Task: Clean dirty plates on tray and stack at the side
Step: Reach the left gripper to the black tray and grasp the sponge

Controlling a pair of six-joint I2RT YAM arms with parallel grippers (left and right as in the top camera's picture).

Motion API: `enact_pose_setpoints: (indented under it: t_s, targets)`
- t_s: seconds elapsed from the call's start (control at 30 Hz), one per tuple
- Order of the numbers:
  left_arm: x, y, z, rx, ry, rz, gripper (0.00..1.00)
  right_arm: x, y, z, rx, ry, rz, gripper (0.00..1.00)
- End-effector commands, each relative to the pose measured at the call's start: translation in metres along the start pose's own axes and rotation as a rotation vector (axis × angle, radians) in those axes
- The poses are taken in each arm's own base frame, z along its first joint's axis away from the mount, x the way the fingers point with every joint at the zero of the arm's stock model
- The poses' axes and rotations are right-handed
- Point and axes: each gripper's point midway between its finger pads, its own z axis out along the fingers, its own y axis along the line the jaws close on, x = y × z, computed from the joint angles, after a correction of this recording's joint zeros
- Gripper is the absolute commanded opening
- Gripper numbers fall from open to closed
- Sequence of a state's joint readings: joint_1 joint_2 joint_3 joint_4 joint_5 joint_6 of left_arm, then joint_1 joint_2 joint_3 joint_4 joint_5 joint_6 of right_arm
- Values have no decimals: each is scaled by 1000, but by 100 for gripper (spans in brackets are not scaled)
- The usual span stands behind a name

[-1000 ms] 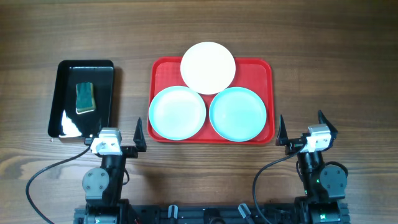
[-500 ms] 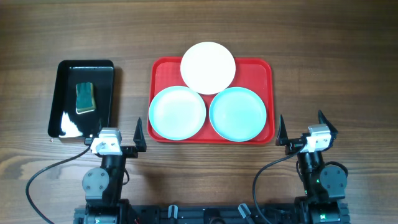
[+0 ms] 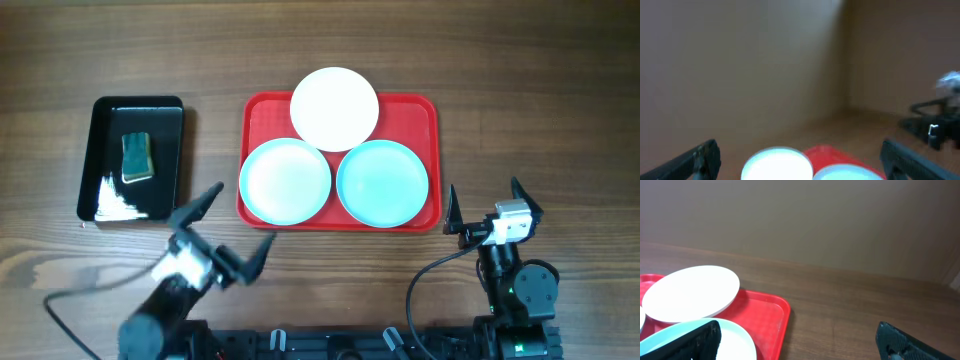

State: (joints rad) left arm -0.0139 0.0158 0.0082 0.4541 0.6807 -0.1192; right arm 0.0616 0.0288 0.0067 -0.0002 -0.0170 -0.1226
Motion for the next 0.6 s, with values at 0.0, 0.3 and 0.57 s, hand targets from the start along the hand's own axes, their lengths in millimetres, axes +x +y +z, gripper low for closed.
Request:
enact_pose_setpoints:
  t_s: [0.0,0.3,0.57]
  targets:
    - [-72,-3,-3,-32,-203,127,100,-1,-4,0,24,-2,-8,100]
    - [-23,148,79,-485,701,-262,100,-1,-4,0,24,-2,-8,100]
    - [120,307,-31,-1139,1163,-517,100,-1,-4,0,24,-2,-9,100]
